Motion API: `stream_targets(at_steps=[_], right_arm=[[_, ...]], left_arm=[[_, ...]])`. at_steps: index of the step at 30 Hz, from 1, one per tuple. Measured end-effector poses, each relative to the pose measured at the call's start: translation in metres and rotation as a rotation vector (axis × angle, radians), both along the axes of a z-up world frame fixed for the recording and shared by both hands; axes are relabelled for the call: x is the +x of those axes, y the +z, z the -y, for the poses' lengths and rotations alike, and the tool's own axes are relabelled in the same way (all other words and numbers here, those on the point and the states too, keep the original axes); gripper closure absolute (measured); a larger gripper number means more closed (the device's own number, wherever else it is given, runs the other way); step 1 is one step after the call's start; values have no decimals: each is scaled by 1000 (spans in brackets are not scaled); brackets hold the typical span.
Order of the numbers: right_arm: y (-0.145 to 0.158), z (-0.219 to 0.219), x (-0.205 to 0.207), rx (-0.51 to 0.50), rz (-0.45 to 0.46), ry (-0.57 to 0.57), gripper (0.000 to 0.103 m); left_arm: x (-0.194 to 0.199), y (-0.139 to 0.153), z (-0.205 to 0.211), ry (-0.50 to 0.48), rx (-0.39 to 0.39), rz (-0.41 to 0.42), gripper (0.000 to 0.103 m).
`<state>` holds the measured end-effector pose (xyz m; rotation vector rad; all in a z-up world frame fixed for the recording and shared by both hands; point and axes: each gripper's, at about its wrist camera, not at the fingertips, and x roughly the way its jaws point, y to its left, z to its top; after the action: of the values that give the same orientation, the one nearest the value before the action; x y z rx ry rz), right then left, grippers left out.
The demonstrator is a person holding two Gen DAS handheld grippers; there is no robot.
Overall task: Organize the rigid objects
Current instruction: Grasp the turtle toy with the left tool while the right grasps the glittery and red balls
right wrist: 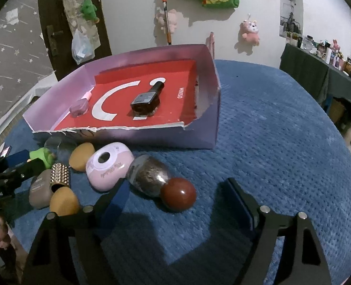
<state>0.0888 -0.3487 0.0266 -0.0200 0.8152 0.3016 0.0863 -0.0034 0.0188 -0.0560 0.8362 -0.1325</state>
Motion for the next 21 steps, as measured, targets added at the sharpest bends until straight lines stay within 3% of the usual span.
stream_targets(at_steps=[4, 6, 10, 14, 19, 21], right_arm=[[1, -8, 2, -20, 0, 13, 38], [1, -11, 2, -13, 0, 25, 45], [2, -16, -3, -22, -8, 30, 46], [4, -20, -15, 6, -31, 75, 46], [2, -31, -29, -8, -17, 113, 44], [0, -34, -29, -15, -4, 112, 42]], left_arm=[[5, -2, 0, -18, -12, -3, 18], [3, -2, 0, -40, -32, 1, 30], [-1, 0, 2, -104, -80, 3, 56], [-5, 3, 8, -110, -33, 19, 55], [0, -2, 1, -102, -82, -7, 52], [4, -6, -4, -87, -107, -21, 44]])
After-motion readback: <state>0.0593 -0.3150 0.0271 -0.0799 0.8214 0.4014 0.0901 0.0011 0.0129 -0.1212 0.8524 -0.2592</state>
